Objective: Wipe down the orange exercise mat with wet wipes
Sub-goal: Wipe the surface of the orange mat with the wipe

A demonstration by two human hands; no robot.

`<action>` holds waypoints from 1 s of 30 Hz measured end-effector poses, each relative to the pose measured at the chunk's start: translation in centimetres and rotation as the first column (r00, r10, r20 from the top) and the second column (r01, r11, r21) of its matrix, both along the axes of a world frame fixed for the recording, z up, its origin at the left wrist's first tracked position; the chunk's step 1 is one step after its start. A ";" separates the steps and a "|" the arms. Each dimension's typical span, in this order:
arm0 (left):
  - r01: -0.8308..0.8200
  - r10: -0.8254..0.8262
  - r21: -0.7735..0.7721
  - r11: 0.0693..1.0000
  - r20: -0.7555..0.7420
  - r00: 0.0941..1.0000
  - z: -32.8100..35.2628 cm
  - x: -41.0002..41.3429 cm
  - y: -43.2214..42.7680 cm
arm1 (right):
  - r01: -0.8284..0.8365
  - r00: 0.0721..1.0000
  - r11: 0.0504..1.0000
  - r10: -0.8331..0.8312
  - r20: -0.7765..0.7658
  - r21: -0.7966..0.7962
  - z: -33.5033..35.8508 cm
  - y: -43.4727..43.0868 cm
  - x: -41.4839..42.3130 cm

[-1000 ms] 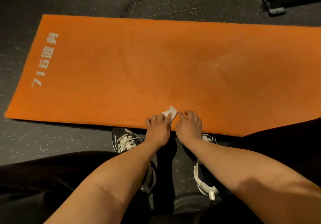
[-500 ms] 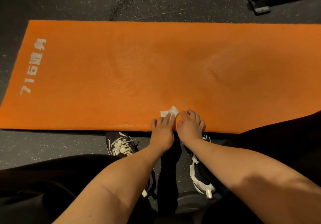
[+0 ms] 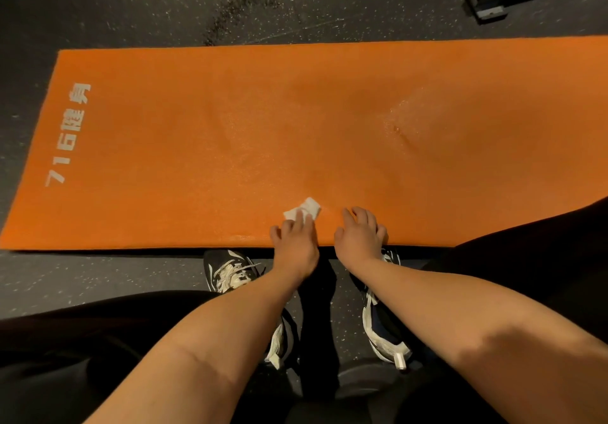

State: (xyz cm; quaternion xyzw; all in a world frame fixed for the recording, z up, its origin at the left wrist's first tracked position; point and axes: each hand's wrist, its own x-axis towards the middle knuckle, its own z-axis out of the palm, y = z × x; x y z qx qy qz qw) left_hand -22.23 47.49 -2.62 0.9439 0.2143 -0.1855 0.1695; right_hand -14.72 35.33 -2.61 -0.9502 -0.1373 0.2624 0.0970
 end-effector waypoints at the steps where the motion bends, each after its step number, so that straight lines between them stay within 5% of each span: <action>1: 0.045 -0.045 -0.021 0.999 0.008 0.999 0.0 0.2 -1.1 | 0.037 0.999 0.999 -0.037 0.002 0.031 -0.1 0.0 0.0; 4: 0.131 -0.119 -0.133 0.982 0.093 0.989 -0.3 0.4 -2.5 | 0.124 0.992 0.985 -0.125 0.002 0.120 0.0 0.0 0.0; 8: -0.020 0.107 -0.493 0.870 0.149 0.983 -0.2 -0.2 -0.4 | 0.091 0.995 0.981 -0.096 0.021 0.169 -0.2 0.6 -0.7; 10: -0.080 0.209 -0.556 0.828 0.174 0.962 0.3 -0.8 0.7 | 0.049 0.997 0.981 -0.059 0.045 0.190 -0.4 1.3 -1.3; 15: -0.217 0.276 -0.255 0.942 0.222 0.935 -0.2 -2.1 3.5 | -0.047 0.993 0.976 0.023 0.113 0.212 -0.8 3.4 -1.2; 25: -0.349 0.448 -0.415 0.841 0.169 0.878 -0.8 -3.0 4.6 | -0.481 0.858 0.824 0.513 -0.035 0.299 -1.6 7.6 -1.3; 28: -0.246 0.301 -0.318 0.916 0.135 0.944 -1.3 -3.0 4.0 | -0.467 0.882 0.867 0.470 0.028 0.174 -1.7 4.6 -0.9; 30: -0.172 0.202 -0.236 0.956 0.110 0.973 -1.6 -3.1 3.7 | -0.295 0.955 0.953 0.294 0.033 0.072 -1.5 2.2 -0.2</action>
